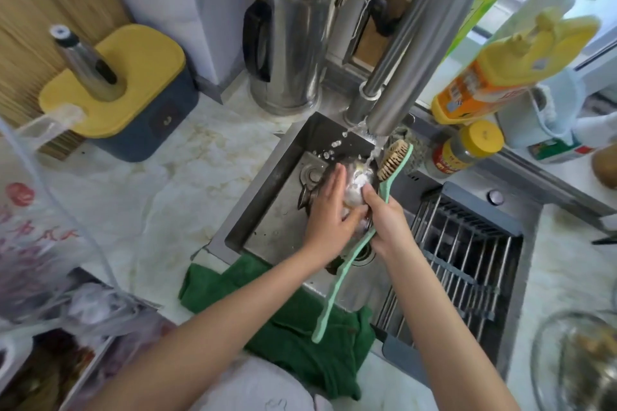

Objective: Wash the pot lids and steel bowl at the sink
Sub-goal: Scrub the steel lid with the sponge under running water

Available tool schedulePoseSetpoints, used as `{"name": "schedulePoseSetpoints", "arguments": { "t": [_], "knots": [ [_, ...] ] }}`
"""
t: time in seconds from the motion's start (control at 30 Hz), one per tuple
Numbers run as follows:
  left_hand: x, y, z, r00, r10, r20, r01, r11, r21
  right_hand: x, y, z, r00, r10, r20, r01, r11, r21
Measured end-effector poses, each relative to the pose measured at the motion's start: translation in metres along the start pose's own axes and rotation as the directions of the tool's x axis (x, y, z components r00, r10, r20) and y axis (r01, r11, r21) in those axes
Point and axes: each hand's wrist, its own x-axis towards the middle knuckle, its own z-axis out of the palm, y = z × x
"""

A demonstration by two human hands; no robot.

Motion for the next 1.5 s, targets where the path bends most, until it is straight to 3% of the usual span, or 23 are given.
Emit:
{"name": "schedulePoseSetpoints", "arguments": {
  "t": [0.1, 0.17, 0.23, 0.27, 0.33, 0.43, 0.53, 0.6, 0.63, 0.7, 0.73, 0.8, 0.93, 1.0, 1.07, 1.13, 1.17, 1.2, 1.23, 1.27, 1.3, 1.4, 1.5],
  "knots": [
    [0.032, 0.003, -0.024, 0.959, -0.278, -0.054, 0.257, 0.933, -0.251, -0.007, 0.002, 0.008, 1.000, 0.009, 0.025, -0.009, 1.000, -0.001],
    [0.017, 0.014, -0.022, 0.966, -0.241, -0.091, 0.227, 0.963, -0.144, -0.006, 0.000, 0.011, 0.999, 0.033, 0.019, -0.033, 0.999, 0.020],
    [-0.014, 0.018, -0.006, 0.996, -0.059, -0.067, 0.062, 0.997, 0.040, -0.003, -0.003, 0.012, 0.999, 0.040, -0.014, -0.040, 0.998, 0.044],
    [-0.018, 0.016, -0.007, 0.998, -0.052, -0.031, 0.052, 0.999, 0.009, -0.001, -0.003, 0.012, 0.999, 0.030, -0.034, -0.029, 0.999, 0.018],
    [0.002, 0.004, -0.016, 0.981, -0.190, 0.043, 0.194, 0.969, -0.151, -0.004, -0.001, 0.015, 0.999, 0.003, -0.032, -0.006, 0.997, -0.072],
    [0.031, -0.002, -0.035, 0.921, -0.387, -0.049, 0.351, 0.878, -0.324, -0.011, 0.000, 0.020, 1.000, 0.011, 0.005, -0.011, 1.000, -0.019],
    [0.003, 0.014, -0.017, 0.956, -0.292, -0.036, 0.283, 0.945, -0.164, -0.008, -0.003, 0.015, 1.000, 0.002, 0.010, -0.002, 0.999, -0.033],
    [-0.015, 0.025, -0.011, 0.951, -0.299, 0.076, 0.309, 0.924, -0.228, -0.005, 0.002, 0.012, 0.996, -0.091, -0.005, 0.087, 0.968, -0.236],
    [-0.014, 0.028, -0.014, 0.920, -0.371, 0.127, 0.391, 0.851, -0.350, -0.006, 0.006, 0.011, 0.984, -0.176, 0.012, 0.166, 0.898, -0.408],
    [-0.003, 0.036, -0.033, 0.809, -0.523, 0.270, 0.574, 0.601, -0.556, -0.014, 0.018, 0.004, 0.927, -0.348, 0.140, 0.344, 0.638, -0.689],
    [0.002, 0.039, -0.047, 0.764, -0.547, 0.342, 0.634, 0.535, -0.558, -0.019, 0.024, -0.001, 0.886, -0.397, 0.238, 0.427, 0.503, -0.751],
    [0.007, 0.036, -0.067, 0.715, -0.553, 0.428, 0.695, 0.501, -0.515, -0.027, 0.033, -0.011, 0.827, -0.386, 0.408, 0.532, 0.304, -0.790],
    [0.002, 0.031, -0.091, 0.606, -0.613, 0.507, 0.795, 0.460, -0.395, -0.039, 0.036, -0.013, 0.815, -0.112, 0.568, 0.565, -0.063, -0.823],
    [-0.003, 0.027, -0.094, 0.605, -0.651, 0.458, 0.796, 0.493, -0.350, -0.045, 0.028, -0.005, 0.799, -0.038, 0.600, 0.590, -0.141, -0.795],
    [-0.007, 0.022, -0.096, 0.629, -0.652, 0.424, 0.776, 0.498, -0.386, -0.049, 0.017, -0.003, 0.773, -0.055, 0.632, 0.624, -0.111, -0.773],
    [-0.011, 0.019, -0.102, 0.639, -0.628, 0.444, 0.765, 0.453, -0.458, -0.048, 0.004, -0.008, 0.818, -0.089, 0.569, 0.573, 0.034, -0.819],
    [-0.011, 0.017, -0.106, 0.642, -0.619, 0.452, 0.759, 0.426, -0.492, -0.044, -0.004, -0.010, 0.867, -0.098, 0.489, 0.499, 0.206, -0.842],
    [-0.011, 0.013, -0.109, 0.647, -0.616, 0.449, 0.749, 0.402, -0.527, -0.038, -0.011, -0.012, 0.919, -0.080, 0.386, 0.379, 0.449, -0.809],
    [-0.011, 0.013, -0.112, 0.654, -0.614, 0.442, 0.740, 0.395, -0.545, -0.031, -0.019, -0.013, 0.956, -0.019, 0.292, 0.223, 0.695, -0.684],
    [-0.011, 0.012, -0.114, 0.662, -0.610, 0.435, 0.732, 0.406, -0.547, -0.023, -0.027, -0.013, 0.971, 0.054, 0.234, 0.071, 0.867, -0.494],
    [-0.012, 0.013, -0.115, 0.670, -0.603, 0.432, 0.729, 0.423, -0.539, -0.015, -0.035, -0.012, 0.970, 0.110, 0.217, -0.042, 0.955, -0.295],
    [-0.015, 0.014, -0.117, 0.689, -0.569, 0.448, 0.715, 0.433, -0.549, -0.001, -0.054, 0.004, 0.934, 0.237, 0.266, -0.274, 0.955, 0.112],
    [-0.018, 0.018, -0.118, 0.713, -0.552, 0.432, 0.688, 0.436, -0.580, 0.004, -0.062, 0.021, 0.904, 0.286, 0.319, -0.335, 0.936, 0.111]
  ]
}}
